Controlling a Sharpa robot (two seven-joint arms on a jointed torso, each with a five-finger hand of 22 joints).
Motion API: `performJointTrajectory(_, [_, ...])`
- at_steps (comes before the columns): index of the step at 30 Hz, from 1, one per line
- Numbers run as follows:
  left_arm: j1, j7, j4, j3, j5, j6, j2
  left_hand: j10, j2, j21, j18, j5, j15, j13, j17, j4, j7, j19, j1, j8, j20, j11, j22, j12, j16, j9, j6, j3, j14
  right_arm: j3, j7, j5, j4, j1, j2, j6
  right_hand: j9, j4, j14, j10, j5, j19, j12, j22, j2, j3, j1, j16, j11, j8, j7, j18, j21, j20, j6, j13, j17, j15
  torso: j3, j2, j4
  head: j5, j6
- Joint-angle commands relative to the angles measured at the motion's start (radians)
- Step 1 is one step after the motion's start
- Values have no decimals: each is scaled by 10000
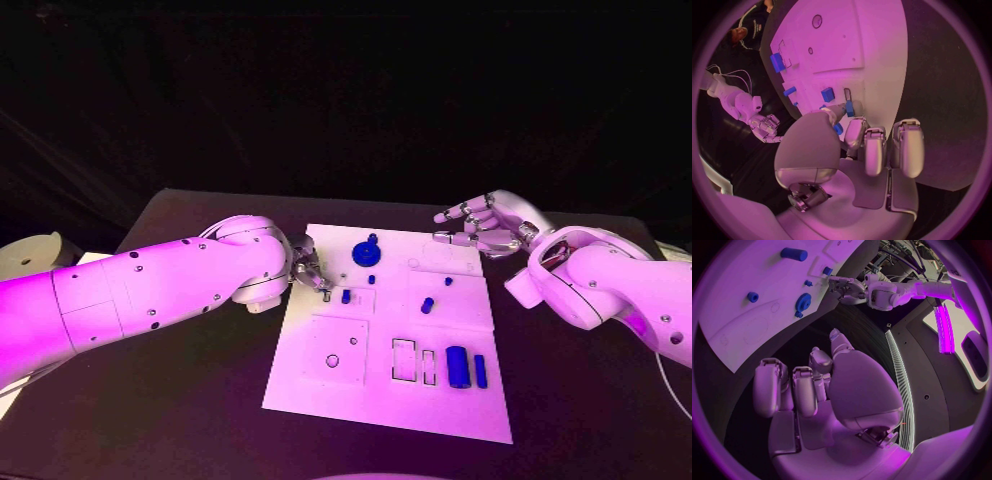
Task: Assemble the parts on the task board
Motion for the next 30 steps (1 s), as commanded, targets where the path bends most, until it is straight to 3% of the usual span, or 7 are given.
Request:
performJointTrajectory(1, [-8,21,-32,4,46,236,44,106,-45,68,-31,-68,23,27,2627,-1071,-75,725,-80,41,-28,-2,1974,53,31,10,9,1099,1037,0,13,-73,17,-6,6,135,6,-6,803,-45,51,-46,-10,-10,-17,-70,-100,-59,-8,-7,17,148,-52,-16,81,-3,1662,-73,-1,3,-10,6,5])
performJointTrajectory(30, [-26,-55,-145,1,-36,1401,188,139,-158,70,-32,-244,35,39,2627,-1120,-80,729,-234,47,-25,4,1982,72,31,-11,59,995,1037,0,11,-73,33,-6,-10,136,6,-6,803,-45,51,-46,-10,-10,-17,-70,-100,-59,-8,-7,17,148,-52,-16,81,-3,1662,-73,-9,6,-1,-5,-48])
